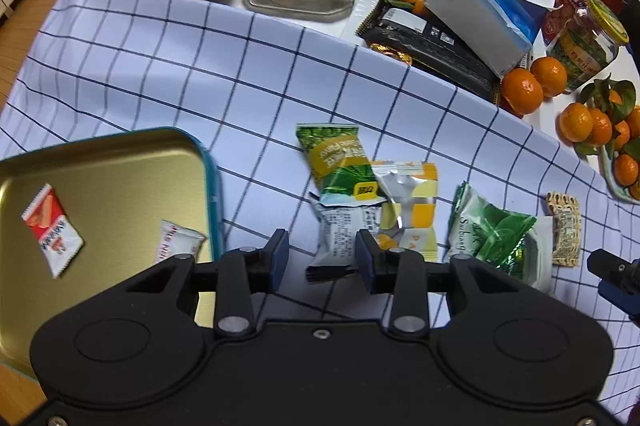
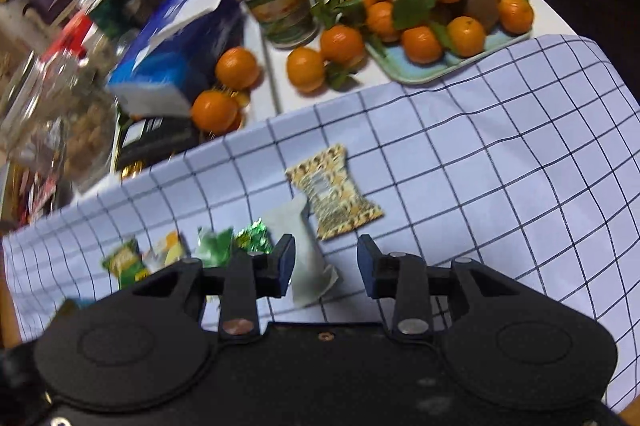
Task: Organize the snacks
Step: 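Grasp the green pea snack bag with the left tool while the right tool grasps the yellow-and-white packet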
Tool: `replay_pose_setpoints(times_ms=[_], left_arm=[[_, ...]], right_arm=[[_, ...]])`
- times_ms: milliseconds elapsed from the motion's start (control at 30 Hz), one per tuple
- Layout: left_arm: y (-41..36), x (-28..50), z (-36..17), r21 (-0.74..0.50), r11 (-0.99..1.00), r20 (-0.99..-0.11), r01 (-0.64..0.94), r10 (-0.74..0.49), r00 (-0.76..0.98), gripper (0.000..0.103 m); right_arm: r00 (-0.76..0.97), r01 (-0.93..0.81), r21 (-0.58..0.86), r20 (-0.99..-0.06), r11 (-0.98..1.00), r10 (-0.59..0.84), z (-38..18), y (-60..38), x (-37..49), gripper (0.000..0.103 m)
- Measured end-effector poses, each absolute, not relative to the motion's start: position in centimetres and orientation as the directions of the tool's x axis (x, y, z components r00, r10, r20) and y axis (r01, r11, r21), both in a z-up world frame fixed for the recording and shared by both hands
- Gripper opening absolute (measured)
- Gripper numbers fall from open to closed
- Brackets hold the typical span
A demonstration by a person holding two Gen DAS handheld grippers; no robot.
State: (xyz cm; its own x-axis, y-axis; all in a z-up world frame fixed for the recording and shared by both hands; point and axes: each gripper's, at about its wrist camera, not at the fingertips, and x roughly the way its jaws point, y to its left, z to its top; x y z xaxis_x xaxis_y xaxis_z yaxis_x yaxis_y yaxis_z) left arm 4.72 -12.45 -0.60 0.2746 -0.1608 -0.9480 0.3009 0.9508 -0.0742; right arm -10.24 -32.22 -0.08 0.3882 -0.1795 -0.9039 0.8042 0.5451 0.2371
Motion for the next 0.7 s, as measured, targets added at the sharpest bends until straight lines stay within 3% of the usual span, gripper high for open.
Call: replay_pose_setpoints(times_ms=[433,700], left_arm=[[-13.4,9.5,-1.7,-0.119,0.966,-0.943,0.227,-0.182,0.279,0.047],[-15.6,8.6,-3.7,-0.096,0.945,-0.951,0.314,-0.18,0.252,0.052]], right_arm=[[0.401,0.825,0.265,-0.897,0.499,-0.187,0.1,-32.7,-10.2,0.037],[0.42,0.809,0.274,-0.888,0.52,-0.186,0.7,-32.5,-10.1,0.037]])
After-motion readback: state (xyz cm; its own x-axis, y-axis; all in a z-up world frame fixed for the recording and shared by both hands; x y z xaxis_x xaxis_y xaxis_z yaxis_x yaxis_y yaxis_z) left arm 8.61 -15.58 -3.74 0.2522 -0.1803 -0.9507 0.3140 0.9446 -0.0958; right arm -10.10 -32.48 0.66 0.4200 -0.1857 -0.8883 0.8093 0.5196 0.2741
